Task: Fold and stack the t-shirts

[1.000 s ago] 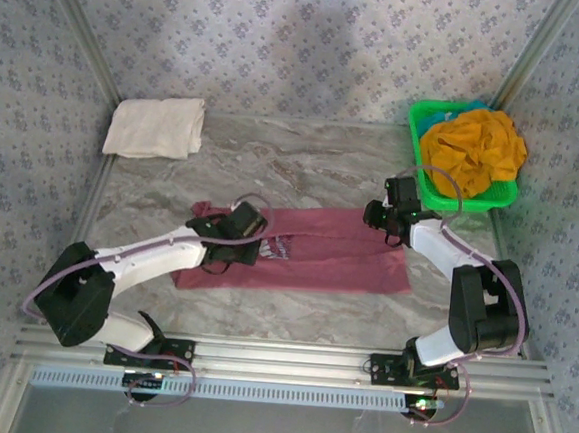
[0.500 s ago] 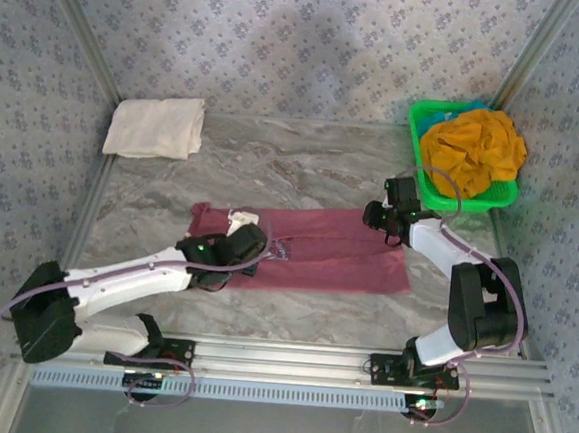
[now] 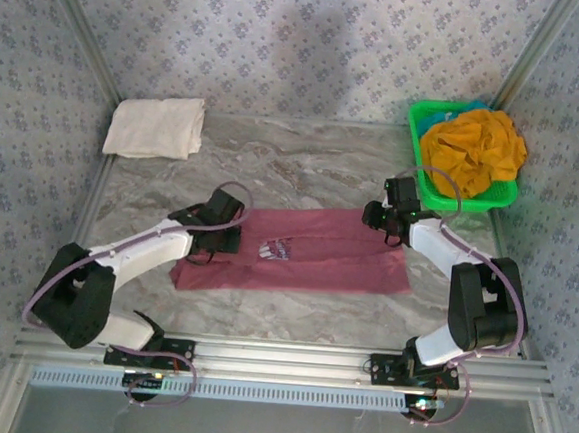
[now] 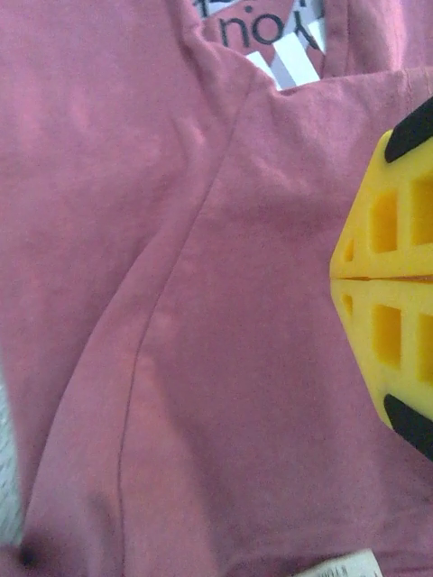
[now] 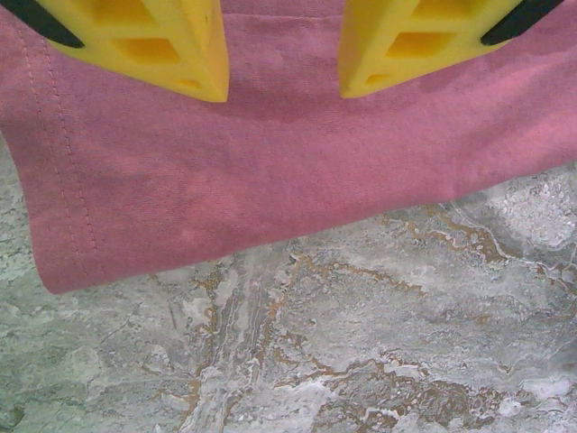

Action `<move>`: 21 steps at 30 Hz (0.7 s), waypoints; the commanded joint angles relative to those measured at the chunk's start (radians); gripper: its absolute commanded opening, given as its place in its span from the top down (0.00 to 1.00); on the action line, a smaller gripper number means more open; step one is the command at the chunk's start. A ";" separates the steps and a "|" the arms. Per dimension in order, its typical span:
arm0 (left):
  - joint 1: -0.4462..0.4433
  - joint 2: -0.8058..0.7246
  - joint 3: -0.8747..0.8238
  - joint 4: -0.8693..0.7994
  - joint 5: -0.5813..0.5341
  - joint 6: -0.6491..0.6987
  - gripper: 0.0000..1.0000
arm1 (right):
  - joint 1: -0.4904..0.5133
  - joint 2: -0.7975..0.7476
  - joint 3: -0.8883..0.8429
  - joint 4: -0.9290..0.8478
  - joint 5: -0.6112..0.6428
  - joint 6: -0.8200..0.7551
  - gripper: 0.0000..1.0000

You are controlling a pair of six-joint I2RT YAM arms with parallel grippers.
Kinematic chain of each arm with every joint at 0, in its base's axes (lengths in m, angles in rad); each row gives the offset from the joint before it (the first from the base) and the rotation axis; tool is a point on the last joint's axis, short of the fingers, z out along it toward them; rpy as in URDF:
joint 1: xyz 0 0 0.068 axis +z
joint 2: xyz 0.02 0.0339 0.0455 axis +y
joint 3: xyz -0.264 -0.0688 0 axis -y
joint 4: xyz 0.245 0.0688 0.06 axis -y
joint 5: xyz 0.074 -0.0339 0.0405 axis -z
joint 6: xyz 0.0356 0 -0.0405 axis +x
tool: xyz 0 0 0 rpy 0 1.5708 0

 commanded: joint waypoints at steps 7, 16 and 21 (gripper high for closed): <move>-0.100 -0.141 -0.221 0.044 0.053 -0.089 0.94 | -0.063 0.002 0.025 -0.038 -0.038 -0.002 0.60; -0.063 -0.276 -0.131 0.043 0.054 -0.027 0.93 | -0.063 0.002 0.062 -0.080 -0.038 -0.014 0.61; 0.083 -0.190 -0.056 0.128 0.097 -0.013 0.93 | -0.063 0.054 0.121 -0.142 -0.038 -0.039 0.61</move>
